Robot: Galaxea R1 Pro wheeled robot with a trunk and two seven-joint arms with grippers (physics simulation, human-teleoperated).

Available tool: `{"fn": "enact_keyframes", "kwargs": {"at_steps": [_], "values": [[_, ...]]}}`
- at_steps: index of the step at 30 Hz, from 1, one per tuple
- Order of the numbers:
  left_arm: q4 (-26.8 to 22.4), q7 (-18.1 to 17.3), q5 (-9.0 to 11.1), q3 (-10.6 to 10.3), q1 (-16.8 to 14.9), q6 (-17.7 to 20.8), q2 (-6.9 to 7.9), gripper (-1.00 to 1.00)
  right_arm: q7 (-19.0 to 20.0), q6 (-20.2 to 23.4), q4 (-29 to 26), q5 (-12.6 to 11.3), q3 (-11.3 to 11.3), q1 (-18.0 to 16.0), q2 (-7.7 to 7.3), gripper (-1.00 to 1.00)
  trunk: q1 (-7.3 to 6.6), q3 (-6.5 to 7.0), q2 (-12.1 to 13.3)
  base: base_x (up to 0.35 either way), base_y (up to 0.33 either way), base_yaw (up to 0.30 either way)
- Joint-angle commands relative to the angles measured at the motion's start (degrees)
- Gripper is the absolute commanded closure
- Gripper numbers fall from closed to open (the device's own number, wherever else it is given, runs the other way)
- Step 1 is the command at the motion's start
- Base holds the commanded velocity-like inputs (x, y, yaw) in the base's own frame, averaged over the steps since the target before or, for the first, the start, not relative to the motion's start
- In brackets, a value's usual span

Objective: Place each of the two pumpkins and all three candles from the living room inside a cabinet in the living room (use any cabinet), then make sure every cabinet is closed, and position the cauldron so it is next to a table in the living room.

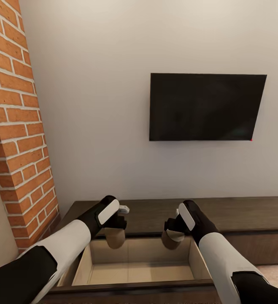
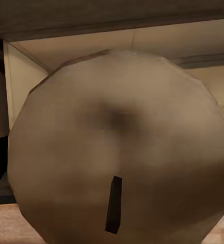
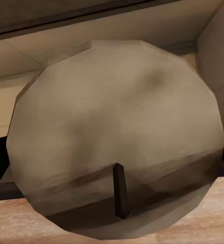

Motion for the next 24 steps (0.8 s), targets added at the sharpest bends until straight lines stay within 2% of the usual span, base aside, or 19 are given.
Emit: {"fn": "enact_keyframes", "kwargs": {"at_steps": [1, 12, 24], "values": [[0.0, 0.5, 0.6, -0.4, -0.1, 0.0, 0.07, 1.00, -0.5, 0.1, 0.0, -0.6, 0.0, 0.0, 0.04, 1.00, 0.22, -0.25, -0.5, 0.000, 0.000, 0.000], [0.0, 0.5, 0.2, -0.6, -0.1, -1.4, 0.05, 1.00, -0.4, 0.1, -0.1, -0.5, 0.1, 0.0, 1.29, 1.00, 2.63, -2.22, -4.9, 0.000, 0.000, 0.000], [0.1, 0.4, 0.0, -0.8, -0.1, -2.2, 0.03, 1.00, -0.5, 0.1, 0.0, -0.1, 0.1, 0.0, 1.70, 1.00, 5.27, -4.38, -9.7, 0.000, 0.000, 0.000]]}}
